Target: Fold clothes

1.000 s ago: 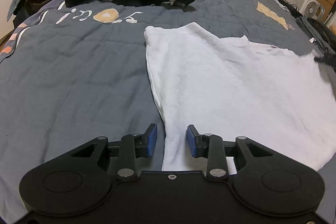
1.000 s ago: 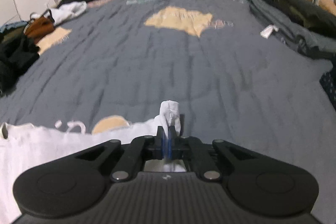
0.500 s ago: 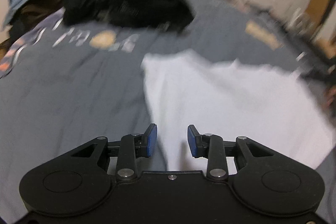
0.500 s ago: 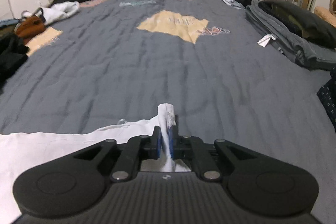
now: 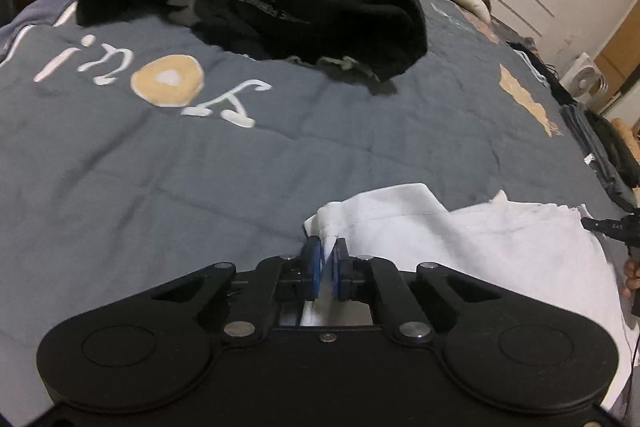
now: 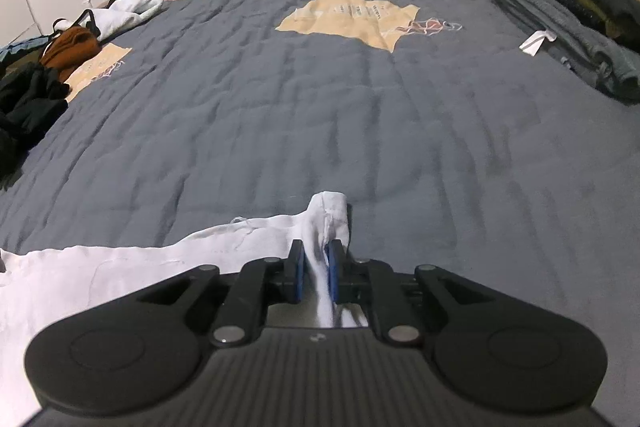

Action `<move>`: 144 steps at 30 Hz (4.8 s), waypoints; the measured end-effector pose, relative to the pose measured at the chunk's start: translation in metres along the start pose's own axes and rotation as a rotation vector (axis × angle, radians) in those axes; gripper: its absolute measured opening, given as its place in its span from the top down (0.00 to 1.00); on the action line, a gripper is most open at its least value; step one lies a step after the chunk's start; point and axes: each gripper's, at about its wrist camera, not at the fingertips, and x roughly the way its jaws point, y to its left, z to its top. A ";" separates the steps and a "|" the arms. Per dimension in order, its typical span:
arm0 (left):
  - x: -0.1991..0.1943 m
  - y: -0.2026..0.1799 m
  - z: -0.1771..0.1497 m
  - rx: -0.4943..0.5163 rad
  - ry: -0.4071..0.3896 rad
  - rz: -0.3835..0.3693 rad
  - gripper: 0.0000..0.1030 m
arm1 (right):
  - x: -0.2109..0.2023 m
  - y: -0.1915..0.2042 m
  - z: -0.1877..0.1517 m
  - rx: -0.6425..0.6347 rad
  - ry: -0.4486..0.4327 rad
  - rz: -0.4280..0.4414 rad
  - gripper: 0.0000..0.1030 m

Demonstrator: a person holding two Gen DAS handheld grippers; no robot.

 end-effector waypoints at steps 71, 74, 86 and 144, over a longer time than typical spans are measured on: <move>-0.070 -0.116 -0.178 -0.035 -0.151 0.141 0.75 | -0.164 0.052 -0.191 -0.020 -0.118 0.115 1.00; -0.096 -0.113 -0.176 0.029 -0.162 0.184 0.51 | -0.174 0.048 -0.190 -0.072 -0.134 0.080 1.00; -0.051 -0.243 -0.231 1.220 -0.148 0.269 0.30 | -0.212 0.061 -0.194 -0.396 -0.210 0.077 0.47; -0.074 -0.103 -0.208 1.575 0.015 0.493 0.91 | -0.160 0.073 -0.207 -0.329 -0.092 0.103 0.47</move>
